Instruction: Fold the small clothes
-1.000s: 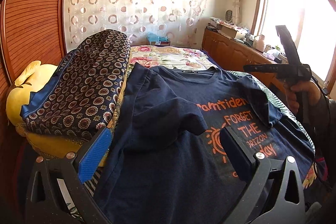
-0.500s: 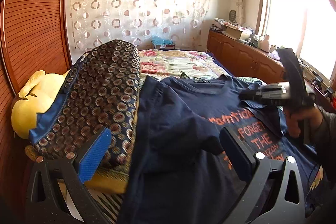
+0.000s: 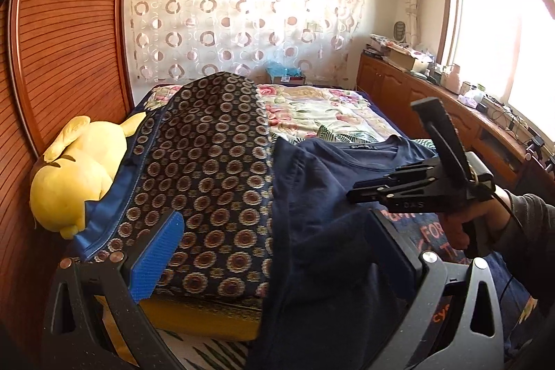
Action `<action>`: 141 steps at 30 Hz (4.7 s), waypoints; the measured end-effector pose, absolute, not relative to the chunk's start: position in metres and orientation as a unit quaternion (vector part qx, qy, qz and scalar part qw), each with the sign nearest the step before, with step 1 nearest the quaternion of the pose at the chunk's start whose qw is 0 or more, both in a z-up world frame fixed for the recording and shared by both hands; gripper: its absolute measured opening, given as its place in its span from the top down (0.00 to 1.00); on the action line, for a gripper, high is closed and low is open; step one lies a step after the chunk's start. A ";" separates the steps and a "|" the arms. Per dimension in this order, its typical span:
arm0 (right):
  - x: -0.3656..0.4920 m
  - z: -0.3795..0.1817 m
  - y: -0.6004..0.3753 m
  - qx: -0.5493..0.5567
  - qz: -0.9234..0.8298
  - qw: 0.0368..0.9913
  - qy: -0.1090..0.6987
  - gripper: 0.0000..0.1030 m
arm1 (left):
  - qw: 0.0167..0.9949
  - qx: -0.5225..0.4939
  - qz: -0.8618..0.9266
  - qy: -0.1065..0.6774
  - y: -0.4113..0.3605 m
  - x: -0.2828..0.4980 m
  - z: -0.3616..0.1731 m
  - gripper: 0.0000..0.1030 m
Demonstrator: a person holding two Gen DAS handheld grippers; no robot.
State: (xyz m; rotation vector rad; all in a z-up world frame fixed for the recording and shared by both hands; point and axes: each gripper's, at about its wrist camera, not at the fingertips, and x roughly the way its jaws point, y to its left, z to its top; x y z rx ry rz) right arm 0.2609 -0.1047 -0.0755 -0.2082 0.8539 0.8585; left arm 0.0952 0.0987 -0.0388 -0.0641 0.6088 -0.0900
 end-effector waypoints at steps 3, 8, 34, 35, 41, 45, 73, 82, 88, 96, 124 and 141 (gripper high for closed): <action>0.272 -0.084 -0.099 -0.093 0.405 0.813 0.408 0.79 | 0.952 -0.037 -0.041 0.303 0.106 0.094 -0.041 0.00; 0.282 -0.079 -0.091 -0.096 0.430 0.804 0.399 0.99 | 0.951 -0.040 -0.035 0.304 0.116 0.093 -0.043 0.00; 0.240 -0.060 -0.094 -0.096 0.467 0.812 0.338 0.72 | 0.952 -0.051 -0.026 0.300 0.135 0.085 -0.043 0.00; 0.244 -0.058 -0.101 -0.096 0.456 0.821 0.330 0.72 | 0.952 -0.051 -0.028 0.299 0.134 0.085 -0.043 0.00; 0.268 -0.092 -0.090 -0.119 0.414 0.828 0.360 0.72 | 0.952 -0.046 -0.037 0.301 0.125 0.089 -0.043 0.00; 0.278 -0.109 -0.049 -0.118 0.430 0.810 0.382 0.72 | 0.951 -0.042 -0.040 0.304 0.119 0.090 -0.043 0.00; 0.273 -0.066 -0.118 -0.113 0.334 0.867 0.352 0.85 | 0.949 -0.027 -0.058 0.307 0.098 0.111 -0.042 0.00; 0.267 -0.066 -0.155 -0.111 0.295 0.880 0.355 0.70 | 0.940 -0.010 -0.110 0.322 0.067 0.144 -0.035 0.00; 0.269 -0.069 -0.194 -0.116 0.225 0.900 0.354 0.64 | 0.924 0.014 -0.138 0.356 0.034 0.189 -0.041 0.20; 0.282 -0.093 -0.229 -0.097 0.164 0.907 0.375 0.64 | 0.892 0.030 -0.159 0.423 -0.001 0.239 -0.071 0.42; 0.293 -0.108 -0.235 -0.084 0.163 0.906 0.380 0.63 | 0.877 0.073 -0.166 0.445 -0.024 0.265 -0.091 0.92; 0.293 -0.106 -0.238 -0.081 0.166 0.906 0.381 0.62 | 0.922 0.021 -0.060 0.383 0.077 0.243 -0.042 0.93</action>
